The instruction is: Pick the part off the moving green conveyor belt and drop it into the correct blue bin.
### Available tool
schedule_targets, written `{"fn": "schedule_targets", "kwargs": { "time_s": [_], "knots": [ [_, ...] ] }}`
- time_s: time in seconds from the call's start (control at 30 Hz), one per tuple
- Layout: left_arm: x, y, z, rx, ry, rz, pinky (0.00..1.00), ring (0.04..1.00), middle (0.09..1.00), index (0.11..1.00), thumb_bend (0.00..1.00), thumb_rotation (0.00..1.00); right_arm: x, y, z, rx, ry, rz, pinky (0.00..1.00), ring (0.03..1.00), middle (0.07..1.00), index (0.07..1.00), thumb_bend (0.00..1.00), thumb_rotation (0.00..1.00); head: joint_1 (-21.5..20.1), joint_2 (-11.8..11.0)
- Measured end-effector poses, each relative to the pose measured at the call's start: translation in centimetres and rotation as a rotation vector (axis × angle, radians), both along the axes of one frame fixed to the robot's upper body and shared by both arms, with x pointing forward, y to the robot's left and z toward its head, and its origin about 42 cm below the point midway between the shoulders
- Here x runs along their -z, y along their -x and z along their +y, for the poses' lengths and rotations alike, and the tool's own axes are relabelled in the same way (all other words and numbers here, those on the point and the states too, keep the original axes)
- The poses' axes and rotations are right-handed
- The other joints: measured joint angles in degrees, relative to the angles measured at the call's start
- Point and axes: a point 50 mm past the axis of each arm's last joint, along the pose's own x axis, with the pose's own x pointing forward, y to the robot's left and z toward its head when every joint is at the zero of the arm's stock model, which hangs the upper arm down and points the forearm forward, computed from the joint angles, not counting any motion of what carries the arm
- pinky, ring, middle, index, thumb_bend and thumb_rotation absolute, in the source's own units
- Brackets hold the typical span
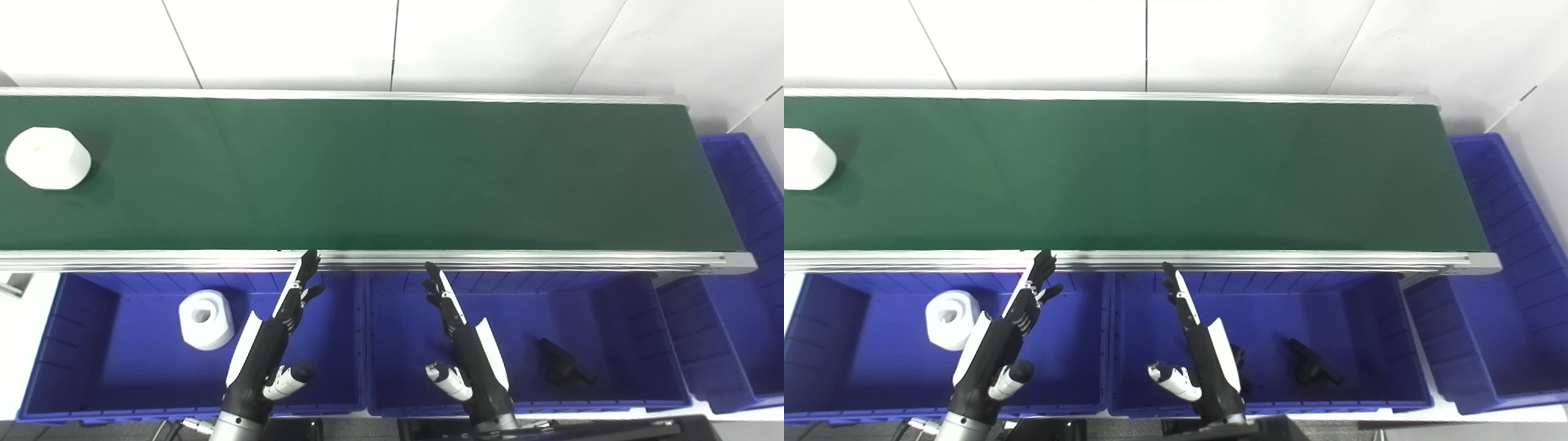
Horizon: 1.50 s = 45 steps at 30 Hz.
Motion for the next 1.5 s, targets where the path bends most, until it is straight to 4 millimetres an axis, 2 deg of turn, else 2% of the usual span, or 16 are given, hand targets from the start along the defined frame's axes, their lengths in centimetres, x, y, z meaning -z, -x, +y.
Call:
{"fn": "schedule_targets", "kwargs": {
  "time_s": [0.7, 1.5],
  "knots": [
    [-0.01, -0.01, -0.04, -0.005, 0.002, -0.001, 0.90, 1.000, 1.000, 1.000, 1.00, 0.93, 0.01, 0.05, 0.05, 0.001, -0.015, 0.006, 0.90, 0.952, 0.990, 1.000, 1.00, 1.00, 0.09, 0.09],
    [-0.02, 0.02, -0.16, 0.000, 0.004, 0.000, 0.90, 1.000, 1.000, 1.000, 1.00, 0.92, 0.03, 0.08, -0.05, 0.000, -0.016, 0.008, 0.90, 0.951, 0.987, 1.000, 1.00, 0.98, 0.00, 0.18]
  ]
}}
